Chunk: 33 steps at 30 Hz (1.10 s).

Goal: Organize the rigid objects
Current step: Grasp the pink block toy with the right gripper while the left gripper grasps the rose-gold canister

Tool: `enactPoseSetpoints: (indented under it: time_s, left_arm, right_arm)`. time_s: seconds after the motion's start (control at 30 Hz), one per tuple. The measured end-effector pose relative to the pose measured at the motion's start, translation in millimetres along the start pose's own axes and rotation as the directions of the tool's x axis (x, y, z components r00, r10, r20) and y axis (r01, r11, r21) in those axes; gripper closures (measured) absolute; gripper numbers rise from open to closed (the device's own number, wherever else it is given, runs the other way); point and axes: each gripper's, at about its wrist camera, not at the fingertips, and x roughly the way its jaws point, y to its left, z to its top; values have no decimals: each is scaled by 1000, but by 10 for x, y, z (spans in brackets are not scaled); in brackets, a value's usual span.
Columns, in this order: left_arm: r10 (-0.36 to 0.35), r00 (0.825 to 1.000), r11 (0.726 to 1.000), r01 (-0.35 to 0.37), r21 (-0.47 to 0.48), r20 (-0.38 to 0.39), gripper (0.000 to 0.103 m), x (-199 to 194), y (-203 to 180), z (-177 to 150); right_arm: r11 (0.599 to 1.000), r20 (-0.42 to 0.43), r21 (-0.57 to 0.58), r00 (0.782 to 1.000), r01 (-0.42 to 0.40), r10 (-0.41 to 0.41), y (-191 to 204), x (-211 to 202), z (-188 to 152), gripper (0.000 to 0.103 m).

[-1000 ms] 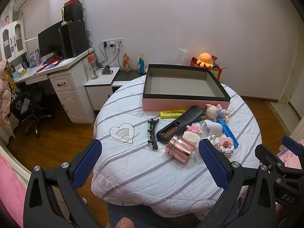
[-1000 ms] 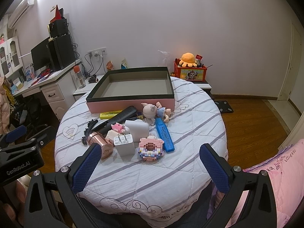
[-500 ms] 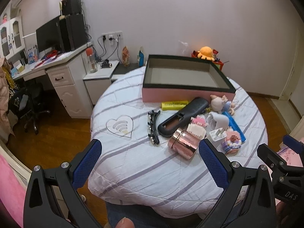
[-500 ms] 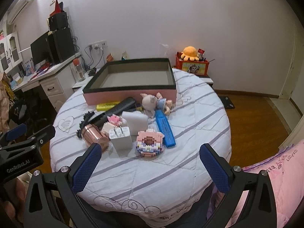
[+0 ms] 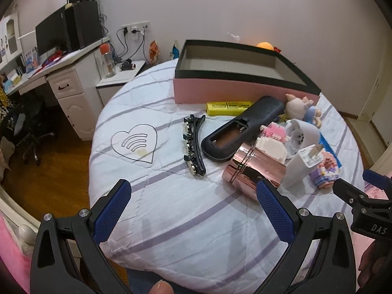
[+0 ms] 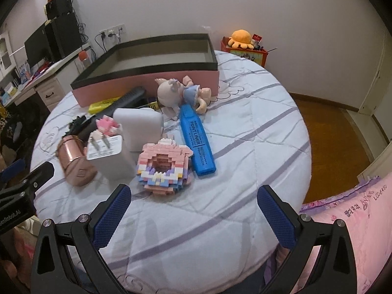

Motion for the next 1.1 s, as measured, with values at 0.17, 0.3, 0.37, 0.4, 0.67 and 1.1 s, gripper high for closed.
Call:
enactPoseSetpoints:
  time_s: [0.17,0.3,0.37,0.4,0.67,1.1]
  left_arm:
    - [-20,1000,1000,20,-6,4,0,62,-12,11]
    - [-10,1000,1000,10,-8,10,0,66,0,32]
    - [-13,1000,1000,13,-14,9,0,71,21,35]
    - [-14,1000,1000,14,-15,10,0,71,30,34]
    - [-19,1000,1000,19,-22,5,0,97,52,12]
    - [-24,1000,1000,24,-16,4,0,83,8,-16]
  right_arm:
    - [999,-17,3,999,-40,40,41,126,0,7]
    - [998,-25,1,998,-55,55,100,204,-11,17]
    - [998,-29,0,998,-62,62,142,247,0,25]
    - [998,-30,-2,998,-61,61,161,270,8,28]
    - [996,-2,50,998,-69,70,154,342,66,39]
    - [993,35,60,995,-96,95,84,255,21,46]
